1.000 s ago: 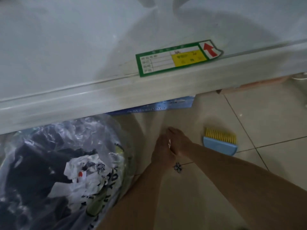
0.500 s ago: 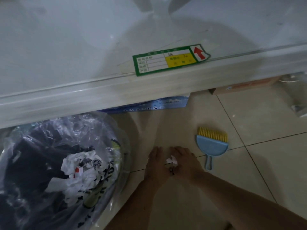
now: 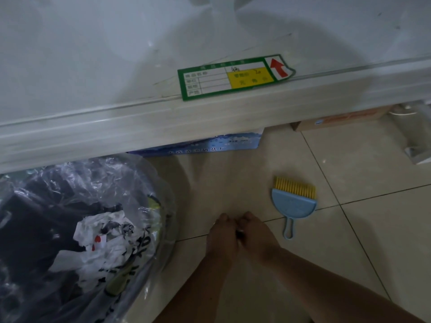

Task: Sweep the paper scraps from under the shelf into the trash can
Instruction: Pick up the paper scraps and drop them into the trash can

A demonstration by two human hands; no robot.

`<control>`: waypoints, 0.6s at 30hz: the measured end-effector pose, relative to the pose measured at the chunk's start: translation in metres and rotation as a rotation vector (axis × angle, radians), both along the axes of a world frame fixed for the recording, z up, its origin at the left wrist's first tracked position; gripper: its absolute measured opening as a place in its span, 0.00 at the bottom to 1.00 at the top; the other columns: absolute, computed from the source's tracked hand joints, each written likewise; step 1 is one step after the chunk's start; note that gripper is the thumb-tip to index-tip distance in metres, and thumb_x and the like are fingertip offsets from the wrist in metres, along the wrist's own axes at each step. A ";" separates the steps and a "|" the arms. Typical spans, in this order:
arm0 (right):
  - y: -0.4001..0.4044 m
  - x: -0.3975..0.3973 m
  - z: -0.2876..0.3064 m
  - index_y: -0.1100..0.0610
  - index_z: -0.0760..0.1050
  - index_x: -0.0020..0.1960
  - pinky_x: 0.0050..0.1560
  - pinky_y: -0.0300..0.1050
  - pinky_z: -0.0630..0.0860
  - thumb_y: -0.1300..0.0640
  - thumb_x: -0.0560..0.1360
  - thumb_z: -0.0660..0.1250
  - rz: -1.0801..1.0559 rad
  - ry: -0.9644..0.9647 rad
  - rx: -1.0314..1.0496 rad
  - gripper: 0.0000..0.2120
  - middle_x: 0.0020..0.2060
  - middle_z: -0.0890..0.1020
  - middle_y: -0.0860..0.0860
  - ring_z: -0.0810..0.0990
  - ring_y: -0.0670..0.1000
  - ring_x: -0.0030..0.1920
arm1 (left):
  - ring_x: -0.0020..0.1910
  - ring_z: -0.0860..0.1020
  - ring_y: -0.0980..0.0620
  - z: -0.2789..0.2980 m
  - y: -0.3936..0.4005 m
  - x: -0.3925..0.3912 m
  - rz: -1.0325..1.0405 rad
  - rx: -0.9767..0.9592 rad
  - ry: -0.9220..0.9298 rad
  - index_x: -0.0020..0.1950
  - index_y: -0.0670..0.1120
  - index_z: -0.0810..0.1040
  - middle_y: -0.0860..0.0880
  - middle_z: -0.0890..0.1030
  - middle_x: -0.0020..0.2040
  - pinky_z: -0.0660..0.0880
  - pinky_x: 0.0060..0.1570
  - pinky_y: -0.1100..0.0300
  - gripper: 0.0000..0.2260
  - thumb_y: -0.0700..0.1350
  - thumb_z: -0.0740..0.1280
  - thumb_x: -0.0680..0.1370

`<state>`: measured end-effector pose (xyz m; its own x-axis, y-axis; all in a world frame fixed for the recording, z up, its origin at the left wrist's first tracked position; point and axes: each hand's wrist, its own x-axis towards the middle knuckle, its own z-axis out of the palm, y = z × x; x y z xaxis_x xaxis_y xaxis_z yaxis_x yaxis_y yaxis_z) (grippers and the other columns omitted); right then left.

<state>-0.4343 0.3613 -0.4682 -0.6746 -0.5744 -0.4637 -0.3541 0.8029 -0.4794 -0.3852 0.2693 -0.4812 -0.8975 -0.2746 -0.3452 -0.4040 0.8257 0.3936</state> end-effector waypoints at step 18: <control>-0.008 -0.005 0.018 0.61 0.81 0.46 0.45 0.44 0.71 0.59 0.72 0.64 -0.167 -0.129 0.034 0.09 0.48 0.83 0.59 0.80 0.57 0.53 | 0.56 0.79 0.44 0.018 0.004 -0.001 0.208 0.177 -0.078 0.52 0.44 0.82 0.43 0.83 0.53 0.72 0.51 0.56 0.11 0.45 0.64 0.74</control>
